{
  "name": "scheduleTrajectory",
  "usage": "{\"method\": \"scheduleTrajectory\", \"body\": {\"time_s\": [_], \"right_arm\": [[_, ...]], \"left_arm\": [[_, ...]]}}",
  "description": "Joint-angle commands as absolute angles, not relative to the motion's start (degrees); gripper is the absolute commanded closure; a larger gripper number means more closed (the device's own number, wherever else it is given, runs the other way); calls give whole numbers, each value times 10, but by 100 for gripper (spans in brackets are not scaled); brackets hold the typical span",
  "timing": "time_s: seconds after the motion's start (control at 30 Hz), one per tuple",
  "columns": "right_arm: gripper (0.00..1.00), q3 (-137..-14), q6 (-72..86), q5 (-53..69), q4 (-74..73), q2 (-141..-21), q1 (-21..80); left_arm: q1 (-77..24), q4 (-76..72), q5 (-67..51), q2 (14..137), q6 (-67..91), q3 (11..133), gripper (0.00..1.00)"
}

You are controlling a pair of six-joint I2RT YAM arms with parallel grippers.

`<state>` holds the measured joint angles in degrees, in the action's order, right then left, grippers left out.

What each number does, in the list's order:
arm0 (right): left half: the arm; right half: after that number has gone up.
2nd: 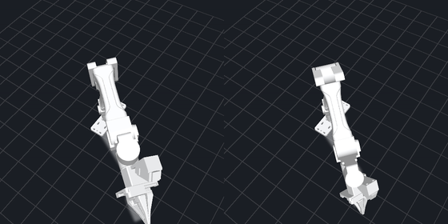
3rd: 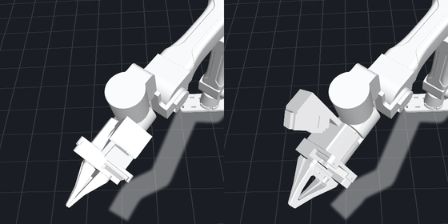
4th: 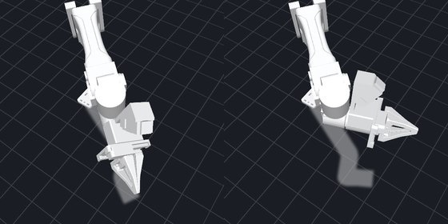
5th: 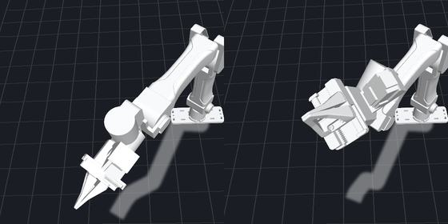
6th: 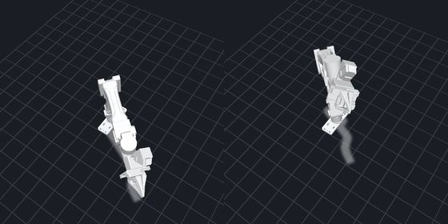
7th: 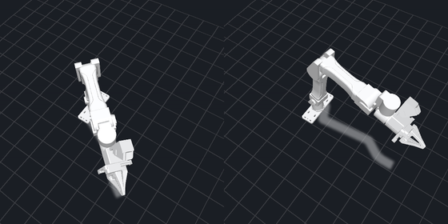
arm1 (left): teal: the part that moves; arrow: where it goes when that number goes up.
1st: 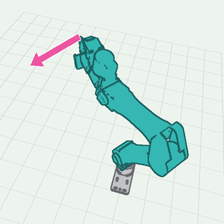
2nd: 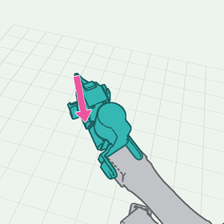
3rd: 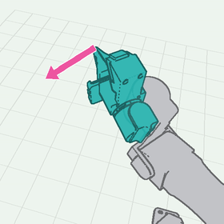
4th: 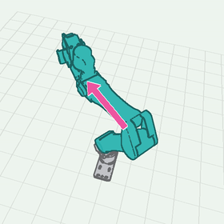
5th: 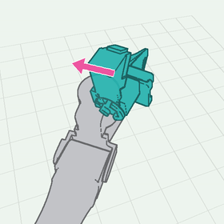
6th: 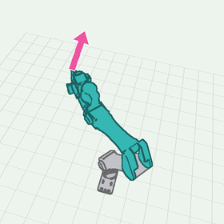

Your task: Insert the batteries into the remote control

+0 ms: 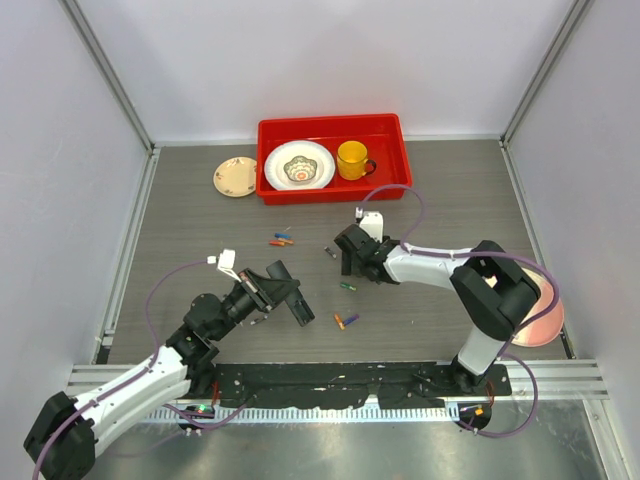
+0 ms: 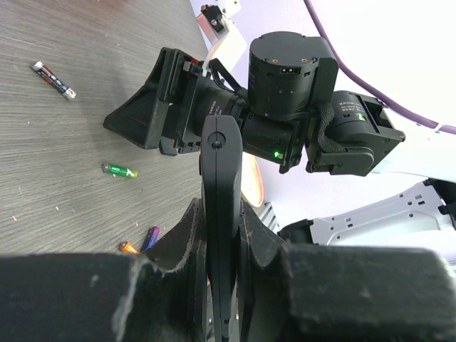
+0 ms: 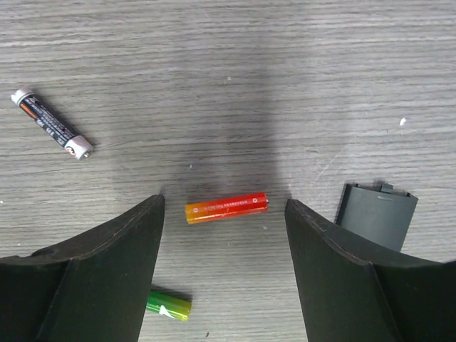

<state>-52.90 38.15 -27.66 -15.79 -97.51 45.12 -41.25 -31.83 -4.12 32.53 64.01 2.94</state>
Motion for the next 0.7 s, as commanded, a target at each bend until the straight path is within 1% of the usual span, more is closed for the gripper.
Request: {"method": "scheduleTrajectory", "body": {"time_s": [0.0,0.23,0.67], "right_arm": [[27,-530,352,-265,-137,-990,450],[31,-516,338,-239,-127,-991,436],[36,-479,317,-182,-107,-973,417]], "left_arm": [[-415,-337,-40,328,633,5,100],[-415,-333,-39,315,630,4,100],[-415,-335,-36,317,631,4,100]]}}
